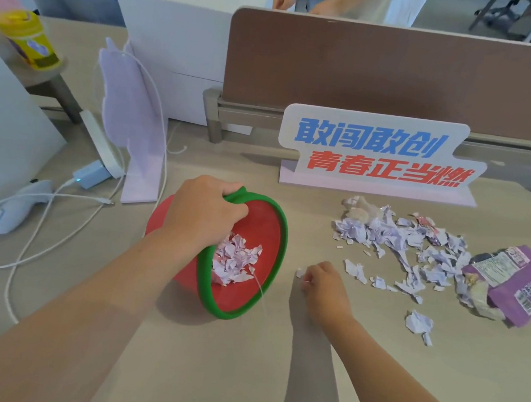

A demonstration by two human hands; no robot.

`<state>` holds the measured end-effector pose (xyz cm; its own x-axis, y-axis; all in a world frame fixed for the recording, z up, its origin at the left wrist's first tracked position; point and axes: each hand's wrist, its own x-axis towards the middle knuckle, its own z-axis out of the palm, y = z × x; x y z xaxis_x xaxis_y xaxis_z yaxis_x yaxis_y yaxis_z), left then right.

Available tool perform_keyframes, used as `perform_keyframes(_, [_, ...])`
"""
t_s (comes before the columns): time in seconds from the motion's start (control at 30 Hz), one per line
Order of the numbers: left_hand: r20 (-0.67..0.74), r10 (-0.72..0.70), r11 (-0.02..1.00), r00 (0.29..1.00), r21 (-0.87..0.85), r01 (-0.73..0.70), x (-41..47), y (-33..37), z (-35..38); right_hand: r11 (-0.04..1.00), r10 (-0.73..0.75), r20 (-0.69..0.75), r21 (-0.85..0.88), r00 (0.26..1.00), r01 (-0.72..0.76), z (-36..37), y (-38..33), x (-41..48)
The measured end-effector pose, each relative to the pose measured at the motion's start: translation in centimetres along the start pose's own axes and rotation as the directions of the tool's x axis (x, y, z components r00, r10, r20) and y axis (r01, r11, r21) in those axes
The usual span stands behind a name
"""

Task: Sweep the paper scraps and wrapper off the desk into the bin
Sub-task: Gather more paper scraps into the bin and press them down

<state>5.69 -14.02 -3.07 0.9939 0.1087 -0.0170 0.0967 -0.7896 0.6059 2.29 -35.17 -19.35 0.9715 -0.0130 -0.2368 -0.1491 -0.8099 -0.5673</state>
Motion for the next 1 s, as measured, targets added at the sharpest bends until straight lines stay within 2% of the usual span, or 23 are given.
perform_keyframes(0.17, [-0.005,-0.047,0.998,0.999,-0.037,0.047,0.2,-0.3,-0.9,0.984,-0.043,0.036,-0.171,0.998,0.048,0.7,0.0,0.4])
perform_keyframes(0.37, [0.004,-0.035,0.998,0.999,-0.050,0.035,0.4,-0.5,-1.2,0.990,-0.033,0.007,-0.138,0.999,0.034,0.8,-1.0,1.3])
perform_keyframes(0.57, [0.007,-0.047,0.997,0.999,-0.057,0.048,0.4,-0.6,-1.2,0.965,0.013,0.144,-0.261,0.990,0.026,1.0,-1.8,1.9])
perform_keyframes(0.63, [0.010,-0.047,0.996,0.999,-0.073,0.047,0.4,-0.6,-1.1,0.975,0.065,0.127,-0.219,0.990,-0.035,0.2,-2.6,2.0])
perform_keyframes(0.7, [0.003,-0.043,0.996,0.999,-0.080,0.043,0.4,-0.8,-1.1,0.995,0.098,-0.010,-0.011,0.995,-0.099,-1.0,-4.2,1.7])
perform_keyframes(0.77, [-0.007,-0.043,0.996,0.999,-0.078,0.043,0.4,-1.0,-1.0,0.990,-0.022,-0.171,0.131,0.985,0.044,-2.1,-7.2,0.9])
perform_keyframes(0.8, [-0.007,-0.045,0.996,0.999,-0.077,0.045,0.4,-1.0,-1.0,0.978,-0.121,-0.190,0.146,0.974,0.150,-2.4,-8.7,0.5])
perform_keyframes(0.87, [0.016,-0.038,0.996,0.999,-0.074,0.039,0.2,-0.7,-0.7,0.954,-0.269,-0.131,0.096,0.954,0.283,-2.6,-11.3,-0.3])
perform_keyframes(0.93, [0.037,-0.028,0.998,0.999,-0.052,0.030,0.1,-0.2,-0.2,0.949,-0.314,-0.024,0.031,0.949,0.315,-2.1,-12.3,-0.4])
perform_keyframes(1.0, [0.047,-0.018,0.997,0.999,-0.068,0.021,-0.1,0.2,0.1,0.950,-0.311,-0.019,0.022,0.950,0.312,-2.2,-12.1,-1.1])
